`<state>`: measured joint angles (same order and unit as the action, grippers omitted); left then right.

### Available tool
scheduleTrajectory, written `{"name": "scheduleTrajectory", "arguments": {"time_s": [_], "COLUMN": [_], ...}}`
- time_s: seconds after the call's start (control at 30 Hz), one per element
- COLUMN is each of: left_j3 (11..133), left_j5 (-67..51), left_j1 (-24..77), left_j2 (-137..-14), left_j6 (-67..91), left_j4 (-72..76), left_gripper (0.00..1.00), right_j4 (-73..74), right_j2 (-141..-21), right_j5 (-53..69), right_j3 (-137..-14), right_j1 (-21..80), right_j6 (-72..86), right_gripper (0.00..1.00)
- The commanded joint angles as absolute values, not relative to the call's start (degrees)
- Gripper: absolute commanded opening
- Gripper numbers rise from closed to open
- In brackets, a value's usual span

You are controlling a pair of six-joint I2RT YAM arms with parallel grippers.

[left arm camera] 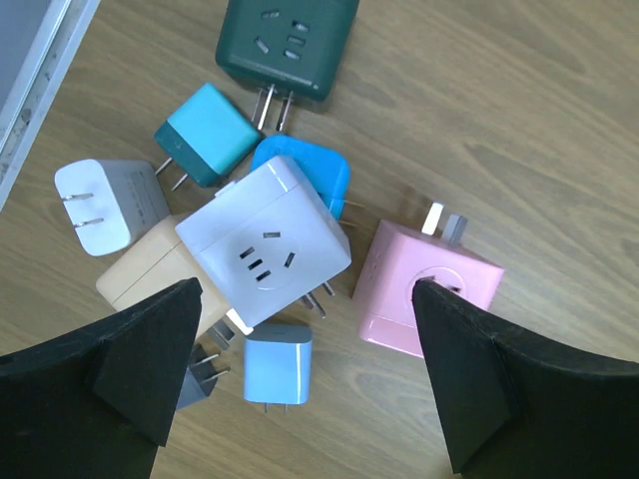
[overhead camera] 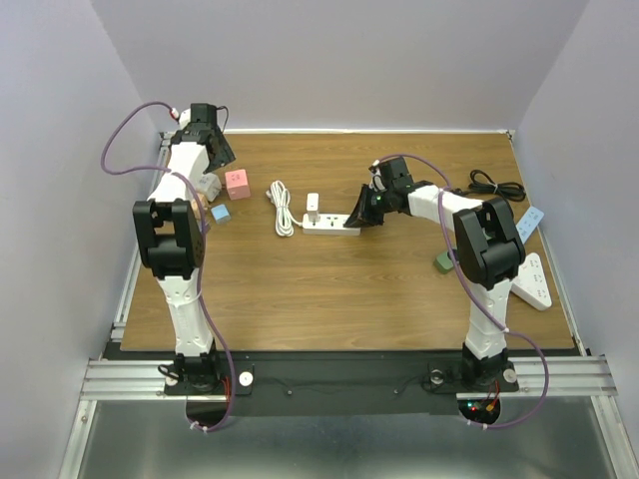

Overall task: Pull the plug off the socket
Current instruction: Place the plug at the center of the board, then remove the plug from the socket.

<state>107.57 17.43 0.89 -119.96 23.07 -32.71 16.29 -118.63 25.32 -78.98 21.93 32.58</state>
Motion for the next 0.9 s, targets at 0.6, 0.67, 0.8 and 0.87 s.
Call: {"name": "scheduleTrajectory", "arguments": {"time_s": [0.6, 0.67, 0.8, 0.87], "left_j3": [106.52, 106.61, 105.39, 105.21], "left_j5": [9.92, 11.85, 12.13, 12.65], "left_j1": [29.35, 29.79, 30.5, 30.85], "left_j2": [-114.87, -115.05, -115.31, -115.75], "left_j6": [25.93, 25.84, 24.79, 24.7], "left_j4": [-35.85, -36.91, -37.18, -37.09], "left_gripper": [0.99, 0.99, 0.99, 0.99], "right_j4": [25.75, 25.49, 24.7, 24.7], "right_j2": [-121.74, -121.03, -118.83, -117.6], "right_j5": [23.36, 24.69, 27.94, 29.44], "right_j3": [-75.93, -76.46, -77.25, -77.69], "right_j1": [22.59, 22.59, 22.59, 22.59], "right_j6": [24.35, 24.26, 24.87, 25.05], "right_gripper": [0.0, 0.0, 0.01, 0.0]}}
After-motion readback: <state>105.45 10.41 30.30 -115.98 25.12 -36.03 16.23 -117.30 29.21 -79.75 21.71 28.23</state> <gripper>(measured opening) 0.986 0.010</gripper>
